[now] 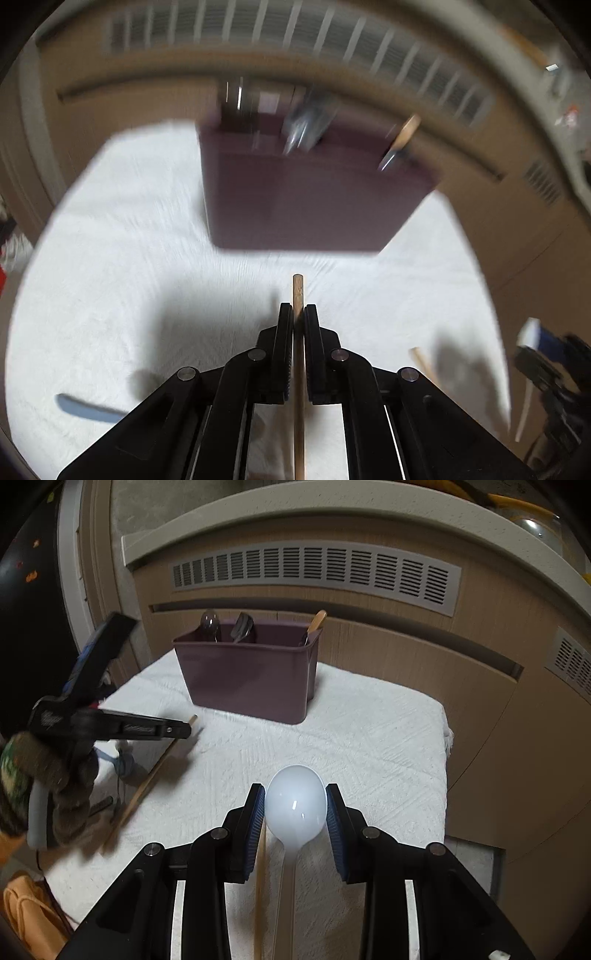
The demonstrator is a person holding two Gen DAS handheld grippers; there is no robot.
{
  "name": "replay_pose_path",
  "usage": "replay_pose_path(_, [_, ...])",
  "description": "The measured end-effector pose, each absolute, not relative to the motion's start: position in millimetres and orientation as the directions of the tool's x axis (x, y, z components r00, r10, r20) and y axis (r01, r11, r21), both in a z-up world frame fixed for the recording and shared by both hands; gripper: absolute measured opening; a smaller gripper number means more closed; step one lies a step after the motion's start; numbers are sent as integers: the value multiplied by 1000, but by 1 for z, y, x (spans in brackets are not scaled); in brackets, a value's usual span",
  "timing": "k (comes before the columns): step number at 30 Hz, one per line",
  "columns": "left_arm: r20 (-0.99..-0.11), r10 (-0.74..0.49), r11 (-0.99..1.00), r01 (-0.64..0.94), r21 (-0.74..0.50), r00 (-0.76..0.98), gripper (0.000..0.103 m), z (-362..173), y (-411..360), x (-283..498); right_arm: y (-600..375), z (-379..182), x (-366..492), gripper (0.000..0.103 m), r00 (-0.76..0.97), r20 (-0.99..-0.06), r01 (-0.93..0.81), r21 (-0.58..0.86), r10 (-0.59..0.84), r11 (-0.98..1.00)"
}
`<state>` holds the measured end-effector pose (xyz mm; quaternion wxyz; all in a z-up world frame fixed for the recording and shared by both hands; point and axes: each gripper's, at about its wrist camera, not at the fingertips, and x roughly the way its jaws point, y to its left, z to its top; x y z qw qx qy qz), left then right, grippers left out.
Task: Organize utensils
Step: 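Lift the chopstick with the left tool while the right tool lifts the white spoon, then drop the chopstick into the holder with the left tool while the right tool drops the white spoon in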
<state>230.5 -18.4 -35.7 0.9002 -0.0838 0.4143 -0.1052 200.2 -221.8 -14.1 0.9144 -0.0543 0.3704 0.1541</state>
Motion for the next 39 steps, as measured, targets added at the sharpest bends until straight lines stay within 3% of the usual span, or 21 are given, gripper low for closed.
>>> replay_pose_path(5, [-509, -242, 970, 201, -135, 826, 6, 37, -14, 189, -218, 17, 194, 31, 747, -615, -306, 20, 253, 952])
replay_pose_path(13, [-240, -323, 943, 289, -166, 916, 6, 155, 8, 212, -202, 120, 219, 31, 859, -405, -335, 13, 312, 942])
replay_pose_path(20, [-15, -282, 956, 280, -89, 959, 6, 207, 14, 244, -178, 185, 266, 31, 904, -177, -391, 25, 389, 920])
replay_pose_path(25, [-16, -270, 961, 268, -65, 963, 6, 184, 16, 289, -161, 166, 314, 31, 897, -162, -406, 65, 411, 911])
replay_pose_path(39, [-196, -306, 949, 283, -137, 932, 6, 78, 20, 391, -151, 48, 410, 31, 840, -351, -392, 136, 414, 910])
